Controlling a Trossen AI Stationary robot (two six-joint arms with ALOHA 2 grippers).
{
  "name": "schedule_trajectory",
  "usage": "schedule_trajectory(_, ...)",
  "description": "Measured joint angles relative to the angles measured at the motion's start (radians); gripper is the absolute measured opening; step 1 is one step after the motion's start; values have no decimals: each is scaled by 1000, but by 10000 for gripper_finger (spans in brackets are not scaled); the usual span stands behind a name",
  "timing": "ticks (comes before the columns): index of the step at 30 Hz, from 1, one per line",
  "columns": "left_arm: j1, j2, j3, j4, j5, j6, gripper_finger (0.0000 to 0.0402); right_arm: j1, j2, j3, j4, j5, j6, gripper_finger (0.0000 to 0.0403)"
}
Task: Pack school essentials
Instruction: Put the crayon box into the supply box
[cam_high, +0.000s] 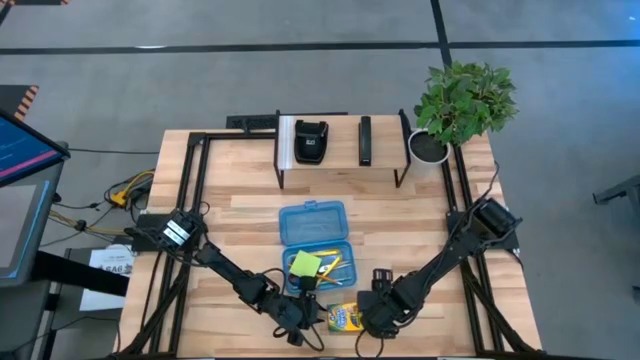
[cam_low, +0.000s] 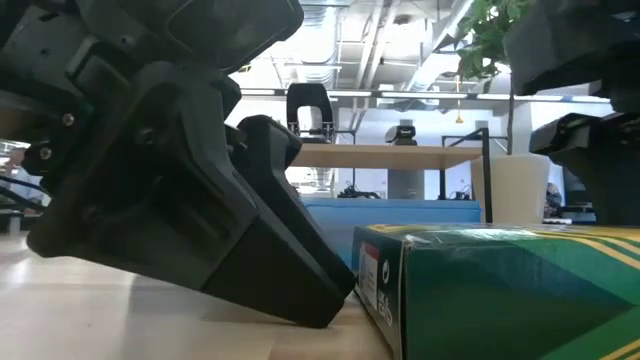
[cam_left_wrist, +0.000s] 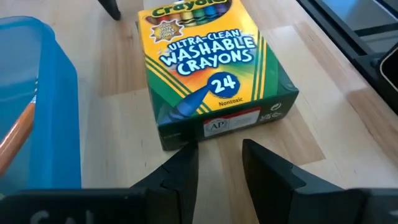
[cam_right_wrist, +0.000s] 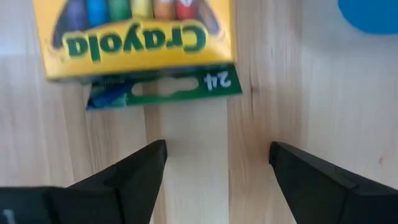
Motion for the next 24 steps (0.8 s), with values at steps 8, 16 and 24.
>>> schedule_trajectory(8,4,0,0,0,4,-6,114,-16,3,8,52,54,-27,316)
schedule_trajectory(16,6,0,0,-1,8,-14,114,-24,5,8,120,65,-52,316)
schedule_trajectory(24,7,0,0,-2,10,-17,114,-3,-11,40,121,52,-51,316)
